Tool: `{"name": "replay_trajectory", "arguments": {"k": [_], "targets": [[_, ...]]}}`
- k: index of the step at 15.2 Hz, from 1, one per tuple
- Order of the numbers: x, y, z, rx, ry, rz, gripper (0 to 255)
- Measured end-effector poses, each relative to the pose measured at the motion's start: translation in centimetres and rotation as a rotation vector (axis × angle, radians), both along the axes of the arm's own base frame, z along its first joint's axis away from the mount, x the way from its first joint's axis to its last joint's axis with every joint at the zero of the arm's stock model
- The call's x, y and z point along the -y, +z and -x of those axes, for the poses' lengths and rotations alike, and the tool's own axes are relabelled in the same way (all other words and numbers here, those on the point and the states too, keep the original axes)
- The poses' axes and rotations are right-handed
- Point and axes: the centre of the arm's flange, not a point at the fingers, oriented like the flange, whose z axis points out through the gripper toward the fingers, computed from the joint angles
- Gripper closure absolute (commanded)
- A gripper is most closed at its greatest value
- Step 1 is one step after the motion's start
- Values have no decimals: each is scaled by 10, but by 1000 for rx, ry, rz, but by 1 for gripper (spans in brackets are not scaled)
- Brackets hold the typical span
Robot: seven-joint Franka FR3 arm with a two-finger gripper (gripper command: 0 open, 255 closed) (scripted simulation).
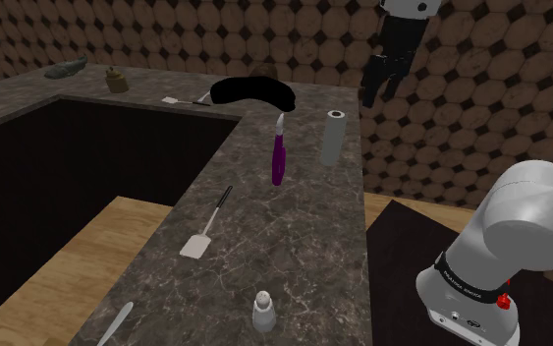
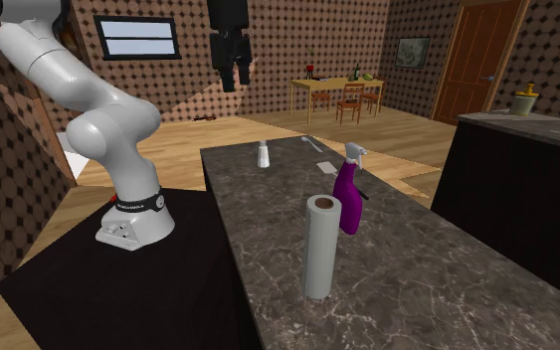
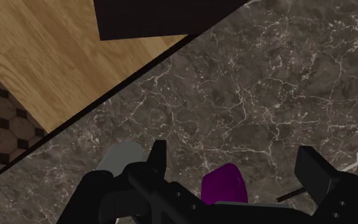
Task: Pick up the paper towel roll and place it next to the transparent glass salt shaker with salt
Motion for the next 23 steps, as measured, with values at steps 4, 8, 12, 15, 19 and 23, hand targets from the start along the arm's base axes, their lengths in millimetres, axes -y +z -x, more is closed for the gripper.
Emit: {"name": "replay_trajectory", "arguments": {"k": [4, 8, 12, 15, 19, 23], "targets": [[16, -14, -17, 0, 17, 6, 0], [46, -38, -49, 2, 50, 19, 0], [77, -64, -83, 5, 85, 32, 0], [96, -83, -108, 6, 111, 42, 0], [125, -106, -143, 9, 145, 54, 0], [153, -132, -179, 11, 179, 68, 0]]}}
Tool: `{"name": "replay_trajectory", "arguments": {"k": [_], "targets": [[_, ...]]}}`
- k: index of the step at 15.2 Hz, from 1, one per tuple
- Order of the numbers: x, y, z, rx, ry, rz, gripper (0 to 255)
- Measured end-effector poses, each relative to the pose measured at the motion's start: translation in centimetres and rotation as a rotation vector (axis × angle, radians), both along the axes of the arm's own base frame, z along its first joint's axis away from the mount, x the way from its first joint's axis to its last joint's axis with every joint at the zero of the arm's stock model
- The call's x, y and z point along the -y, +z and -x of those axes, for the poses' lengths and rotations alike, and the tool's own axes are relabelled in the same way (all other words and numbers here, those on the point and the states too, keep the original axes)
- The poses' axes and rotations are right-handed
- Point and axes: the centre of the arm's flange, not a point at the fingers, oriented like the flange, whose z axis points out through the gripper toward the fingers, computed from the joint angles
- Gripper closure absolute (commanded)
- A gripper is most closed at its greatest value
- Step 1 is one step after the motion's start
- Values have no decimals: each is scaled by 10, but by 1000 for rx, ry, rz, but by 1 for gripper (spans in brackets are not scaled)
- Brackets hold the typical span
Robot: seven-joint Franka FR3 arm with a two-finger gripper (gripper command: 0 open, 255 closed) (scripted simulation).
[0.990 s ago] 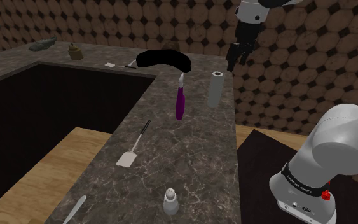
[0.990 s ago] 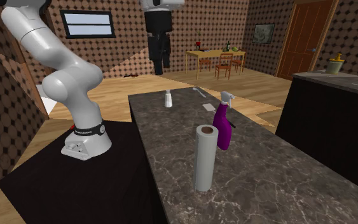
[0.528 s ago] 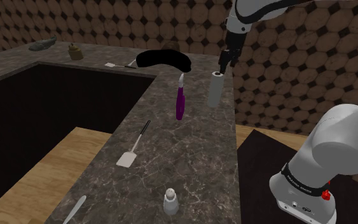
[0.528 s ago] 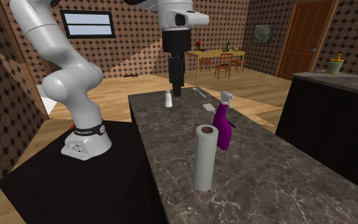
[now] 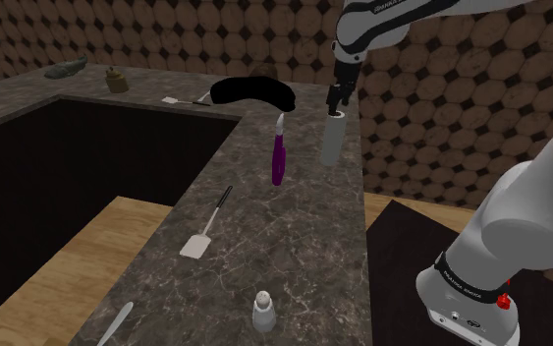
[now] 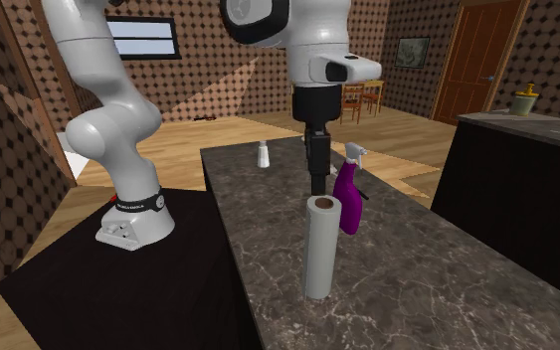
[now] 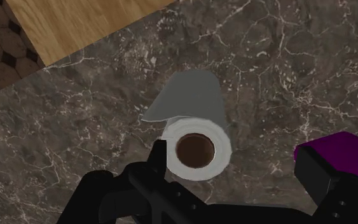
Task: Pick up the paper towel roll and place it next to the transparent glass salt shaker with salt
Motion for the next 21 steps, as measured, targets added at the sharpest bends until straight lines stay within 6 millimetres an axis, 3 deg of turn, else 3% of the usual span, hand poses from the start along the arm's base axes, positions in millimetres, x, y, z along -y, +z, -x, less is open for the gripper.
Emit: {"name": "replay_trajectory", "arguments": {"k": [2, 5, 10, 17, 18, 21], "targets": [[12, -12, -20, 1, 17, 7, 0], [19, -27, -29, 1, 26, 10, 0], [21, -53, -32, 2, 27, 11, 0], [21, -57, -32, 2, 27, 11, 0], [21, -57, -32, 2, 27, 11, 255], [20, -57, -32, 3, 28, 10, 255]]}}
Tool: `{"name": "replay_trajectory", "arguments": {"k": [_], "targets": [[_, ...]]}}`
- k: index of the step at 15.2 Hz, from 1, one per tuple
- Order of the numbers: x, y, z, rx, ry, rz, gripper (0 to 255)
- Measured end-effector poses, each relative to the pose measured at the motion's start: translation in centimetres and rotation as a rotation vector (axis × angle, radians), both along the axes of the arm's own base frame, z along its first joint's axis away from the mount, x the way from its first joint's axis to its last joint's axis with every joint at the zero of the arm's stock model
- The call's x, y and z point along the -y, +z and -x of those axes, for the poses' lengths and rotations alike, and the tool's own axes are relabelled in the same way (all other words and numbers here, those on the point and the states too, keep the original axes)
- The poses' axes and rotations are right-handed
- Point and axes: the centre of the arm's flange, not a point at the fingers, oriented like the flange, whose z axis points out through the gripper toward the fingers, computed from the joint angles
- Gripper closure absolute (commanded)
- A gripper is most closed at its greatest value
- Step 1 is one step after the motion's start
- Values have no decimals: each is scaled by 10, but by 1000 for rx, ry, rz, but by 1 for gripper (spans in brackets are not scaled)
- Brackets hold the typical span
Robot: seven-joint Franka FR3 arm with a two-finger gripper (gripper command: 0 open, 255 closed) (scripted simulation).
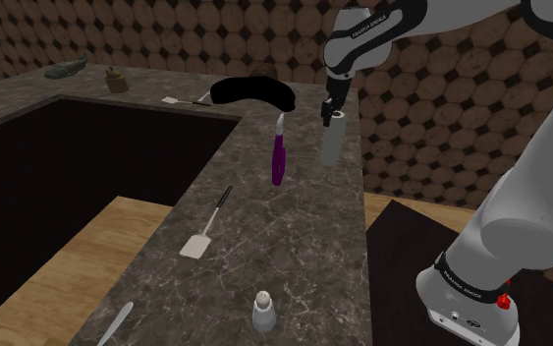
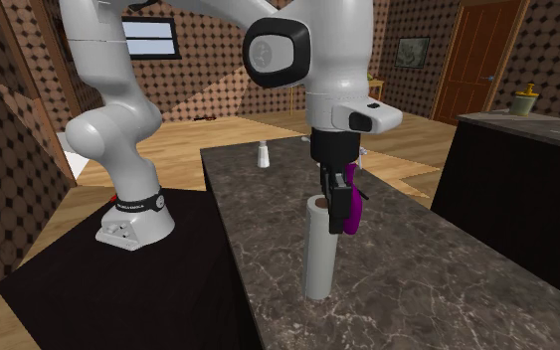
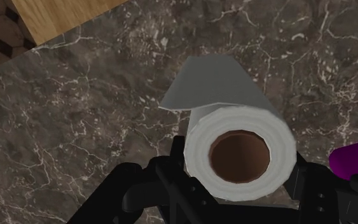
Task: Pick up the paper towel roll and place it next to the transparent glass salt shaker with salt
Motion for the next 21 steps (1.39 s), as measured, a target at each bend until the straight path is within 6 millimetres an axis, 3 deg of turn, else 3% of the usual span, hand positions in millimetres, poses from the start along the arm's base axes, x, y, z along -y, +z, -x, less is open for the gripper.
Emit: {"name": "replay_trajectory", "arguments": {"k": [8, 21], "targets": [[0, 2, 0, -1, 0, 0, 255], [0, 67, 1, -1, -1, 1, 255]]}}
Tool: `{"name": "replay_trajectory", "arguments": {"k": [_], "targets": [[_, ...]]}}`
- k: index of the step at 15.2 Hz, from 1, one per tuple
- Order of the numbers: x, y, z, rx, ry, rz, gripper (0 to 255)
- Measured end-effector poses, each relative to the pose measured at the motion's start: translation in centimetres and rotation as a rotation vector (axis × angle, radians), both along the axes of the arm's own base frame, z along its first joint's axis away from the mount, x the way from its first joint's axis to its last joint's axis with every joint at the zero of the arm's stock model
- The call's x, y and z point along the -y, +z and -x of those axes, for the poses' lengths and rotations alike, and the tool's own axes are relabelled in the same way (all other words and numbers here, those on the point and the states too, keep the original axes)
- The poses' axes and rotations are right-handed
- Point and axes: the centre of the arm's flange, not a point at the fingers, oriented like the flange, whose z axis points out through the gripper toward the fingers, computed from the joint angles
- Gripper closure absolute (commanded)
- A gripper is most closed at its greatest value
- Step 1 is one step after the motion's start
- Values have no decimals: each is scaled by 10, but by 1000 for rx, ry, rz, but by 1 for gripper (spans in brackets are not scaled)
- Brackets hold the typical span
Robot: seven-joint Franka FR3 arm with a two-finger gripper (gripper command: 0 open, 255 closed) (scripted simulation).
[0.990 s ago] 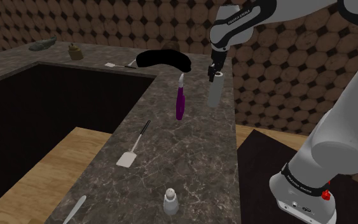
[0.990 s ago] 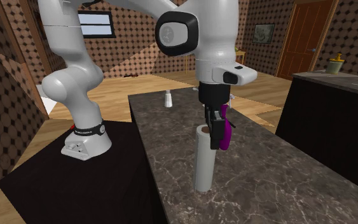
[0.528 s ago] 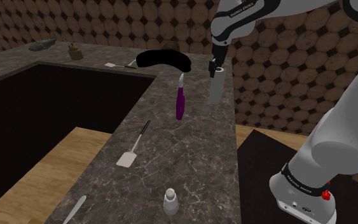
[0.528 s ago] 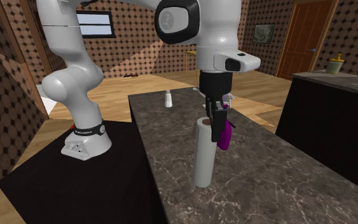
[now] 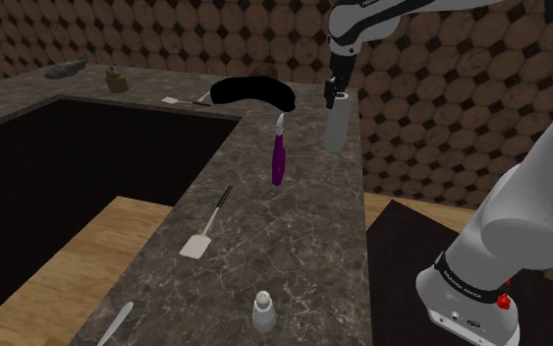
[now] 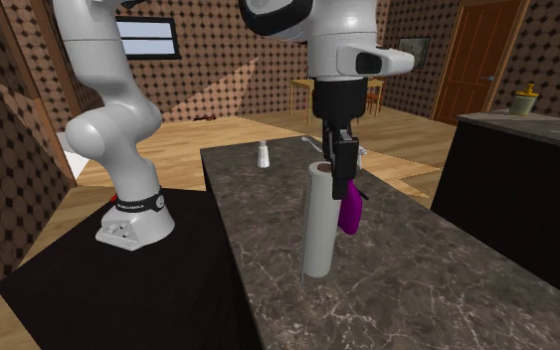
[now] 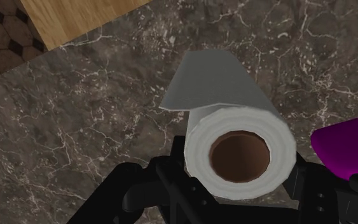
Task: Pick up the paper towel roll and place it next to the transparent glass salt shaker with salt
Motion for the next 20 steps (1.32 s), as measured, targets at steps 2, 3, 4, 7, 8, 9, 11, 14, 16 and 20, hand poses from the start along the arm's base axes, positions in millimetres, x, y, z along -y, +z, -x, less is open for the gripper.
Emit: {"name": "replay_trajectory", "arguments": {"k": [2, 3, 4, 7, 8, 9, 11, 14, 16, 20], "targets": [[0, 11, 0, 0, 0, 0, 255], [1, 16, 0, 0, 0, 0, 255], [1, 21, 0, 0, 0, 0, 255], [0, 38, 0, 0, 0, 0, 255], [1, 43, 0, 0, 0, 0, 255], [0, 48, 0, 0, 0, 0, 255], [0, 58, -1, 0, 0, 0, 255], [1, 74, -2, 0, 0, 0, 255], [1, 84, 1, 0, 0, 0, 255], [0, 106, -1, 0, 0, 0, 255]]}}
